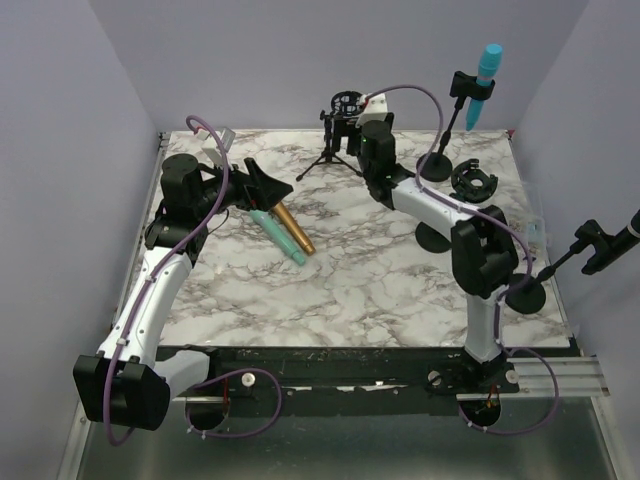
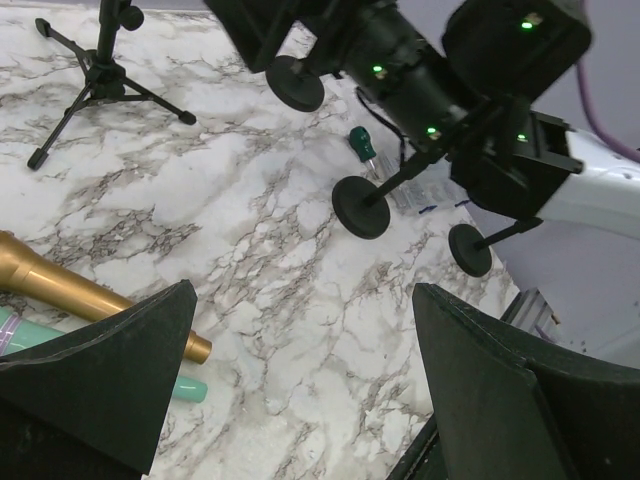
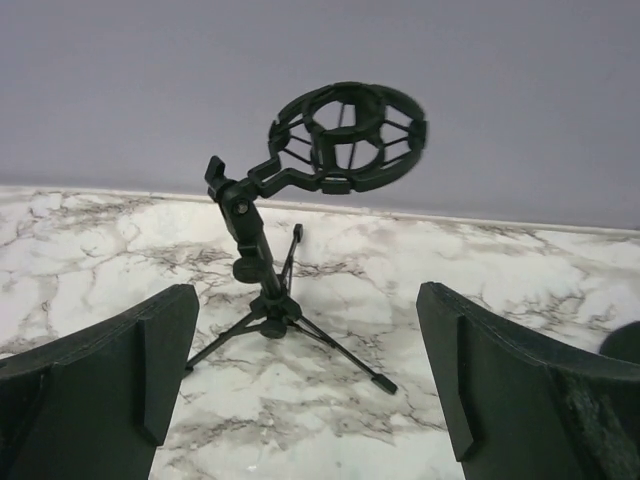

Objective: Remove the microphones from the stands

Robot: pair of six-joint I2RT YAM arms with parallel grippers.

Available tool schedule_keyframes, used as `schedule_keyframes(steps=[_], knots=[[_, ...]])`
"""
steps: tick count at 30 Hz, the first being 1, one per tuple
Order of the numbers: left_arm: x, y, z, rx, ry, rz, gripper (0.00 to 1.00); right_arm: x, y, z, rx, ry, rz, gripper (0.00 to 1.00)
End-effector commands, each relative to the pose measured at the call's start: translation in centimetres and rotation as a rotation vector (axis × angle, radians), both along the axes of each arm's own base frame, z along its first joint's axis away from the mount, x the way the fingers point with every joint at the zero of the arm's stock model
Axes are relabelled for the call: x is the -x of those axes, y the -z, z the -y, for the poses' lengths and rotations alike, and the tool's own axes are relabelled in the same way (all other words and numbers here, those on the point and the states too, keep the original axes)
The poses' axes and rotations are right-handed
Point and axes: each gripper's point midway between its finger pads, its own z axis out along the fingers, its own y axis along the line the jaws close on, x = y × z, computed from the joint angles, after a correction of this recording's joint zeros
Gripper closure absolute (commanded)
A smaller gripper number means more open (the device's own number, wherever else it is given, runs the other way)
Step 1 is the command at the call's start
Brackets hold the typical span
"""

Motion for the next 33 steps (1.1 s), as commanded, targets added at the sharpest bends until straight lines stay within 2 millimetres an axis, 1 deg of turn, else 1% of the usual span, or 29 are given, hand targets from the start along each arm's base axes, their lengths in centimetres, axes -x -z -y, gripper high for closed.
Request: schedule_keyframes(steps=[1, 4, 7, 8, 9, 12, 16, 17, 19, 21, 23, 24, 25, 30, 33], knots=[[0.0, -0.1, 0.1, 0.004, 0.013, 0.018, 0.07, 2.2, -2.3, 4.0, 0.023, 0.050, 0.019, 0.00], [0.1, -0.3, 0.1, 0.008, 0.017, 0.021, 0.07, 2.8, -4.2, 6.5, 0.034, 0.082, 0.034, 0.00], [0.3, -0.5, 0.0, 0.007, 0.015, 0.029, 0.07, 2.8, -7.3, 9.8, 0.006, 0.121, 0.057, 0.00], [0.3, -0.6, 0.0, 0.008, 0.015, 0.030, 0.07, 2.6, -8.7, 11.0, -0.005, 0.133, 0.072, 0.00], [0.2, -0.5, 0.1, 0.009, 0.018, 0.024, 0.07, 2.3, -9.7, 12.4, -0.004, 0.157, 0.076, 0.00], [0.1, -0.2, 0.2, 0.014, 0.025, 0.013, 0.07, 1.7, -13.5, 15.9, 0.007, 0.230, 0.125, 0.00], [0.1, -0.1, 0.2, 0.014, 0.024, 0.010, 0.07, 0.7, -17.7, 21.1, 0.055, 0.383, 0.192, 0.00], [0.2, -0.2, 0.2, 0.015, 0.024, 0.012, 0.07, 0.4, -18.7, 22.4, 0.055, 0.417, 0.208, 0.00], [0.2, -0.2, 0.2, 0.013, 0.022, 0.015, 0.07, -0.1, -20.2, 24.2, 0.058, 0.455, 0.230, 0.00], [0.1, -0.2, 0.1, 0.010, 0.019, 0.015, 0.07, -0.6, -21.4, 25.4, 0.073, 0.478, 0.248, 0.00], [0.0, -0.1, 0.2, 0.008, 0.019, 0.010, 0.07, -1.2, -22.2, 26.6, 0.092, 0.509, 0.269, 0.00], [-0.1, 0.0, 0.2, 0.008, 0.020, 0.007, 0.07, -1.8, -22.0, 27.2, 0.101, 0.521, 0.266, 0.00], [-0.2, 0.2, 0.2, 0.008, 0.020, 0.001, 0.07, -2.2, -22.4, 27.8, 0.102, 0.528, 0.269, 0.00], [-0.4, 0.6, 0.2, 0.005, 0.020, -0.011, 0.07, -4.4, -21.1, 29.5, 0.115, 0.549, 0.253, 0.00], [-0.6, 0.8, 0.2, 0.000, 0.016, -0.016, 0.07, -5.7, -19.5, 30.6, 0.120, 0.566, 0.233, 0.00]])
